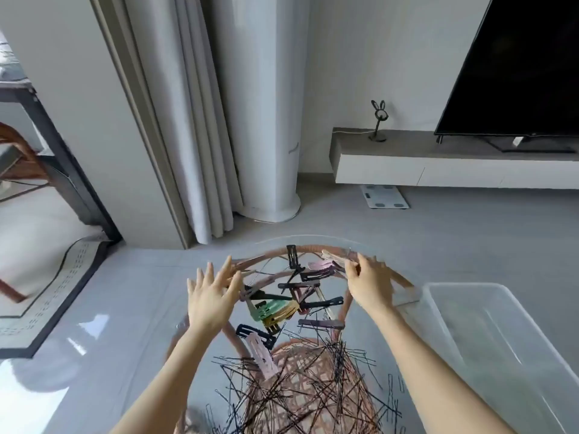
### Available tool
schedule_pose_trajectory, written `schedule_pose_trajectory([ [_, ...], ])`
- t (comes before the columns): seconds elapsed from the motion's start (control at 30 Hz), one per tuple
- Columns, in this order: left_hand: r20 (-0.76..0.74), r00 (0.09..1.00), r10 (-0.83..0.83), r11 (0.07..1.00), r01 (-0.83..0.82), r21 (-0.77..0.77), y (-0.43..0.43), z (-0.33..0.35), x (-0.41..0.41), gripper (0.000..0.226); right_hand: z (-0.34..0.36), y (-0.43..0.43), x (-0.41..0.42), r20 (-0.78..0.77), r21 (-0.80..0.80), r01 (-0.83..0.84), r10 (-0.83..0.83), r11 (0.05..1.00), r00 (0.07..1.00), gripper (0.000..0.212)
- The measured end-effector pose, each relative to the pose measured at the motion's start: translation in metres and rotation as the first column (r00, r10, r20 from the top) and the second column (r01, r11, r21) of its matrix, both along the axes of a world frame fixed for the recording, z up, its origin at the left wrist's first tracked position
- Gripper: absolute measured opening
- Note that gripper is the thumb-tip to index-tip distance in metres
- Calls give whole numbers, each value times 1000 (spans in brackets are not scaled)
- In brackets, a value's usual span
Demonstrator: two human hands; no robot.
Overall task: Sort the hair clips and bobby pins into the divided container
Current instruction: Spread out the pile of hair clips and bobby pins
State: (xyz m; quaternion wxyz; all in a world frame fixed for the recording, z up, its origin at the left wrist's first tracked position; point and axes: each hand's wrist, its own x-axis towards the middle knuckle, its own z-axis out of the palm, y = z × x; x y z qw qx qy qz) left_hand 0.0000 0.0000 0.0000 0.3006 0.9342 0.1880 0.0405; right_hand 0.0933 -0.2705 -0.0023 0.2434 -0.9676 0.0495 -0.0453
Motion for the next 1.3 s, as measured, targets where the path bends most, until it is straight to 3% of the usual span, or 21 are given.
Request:
schedule_pose_trajectory([
  [0.07,17,997,-82,996,81,40,-8,-1,6,89,-6,9,-10,-7,-124,-72,72,990,997,49],
  [0.23,120,968,-221,973,228,-44,-29,-2,4,70,-4,31,-47,-50,-125,-286,282,950,958,71],
  [0.37,155,947,-281,940,304,-153,-35,7,-5,55,1,35,-69,-54,27,-399,399,917,915,45],
  [0.43,233,935,-268,930,314,-192,-30,14,-6,56,10,32,-69,37,117,-422,421,899,906,38],
  [0.53,308,945,-111,967,174,-185,-14,19,15,61,27,29,-45,175,259,-316,278,913,945,26],
  [0.6,242,962,-125,979,160,-128,-7,19,42,61,30,26,-14,161,308,-192,148,932,976,31],
  [0.7,36,965,-259,957,262,-125,-16,13,78,54,20,37,21,-18,270,-70,77,960,997,45],
  [0.8,-33,905,-425,902,420,-103,-41,15,90,49,5,62,26,-87,116,-190,200,975,976,47],
  [0.9,-19,871,-490,854,476,-210,-53,20,88,45,4,79,10,-135,202,-330,360,922,923,45],
  [1.0,47,902,-428,781,396,-483,-50,19,75,41,15,76,-13,-50,289,-378,408,879,912,41],
  [1.07,66,896,-440,728,399,-557,-47,20,64,41,25,67,-30,34,353,-378,392,856,919,37],
  [1.2,95,904,-417,793,412,-449,-34,24,36,56,38,30,-48,183,378,-206,145,903,972,32],
  [1.3,165,938,-306,923,335,-190,-28,25,9,63,34,10,-55,117,367,-27,-18,930,993,32],
])
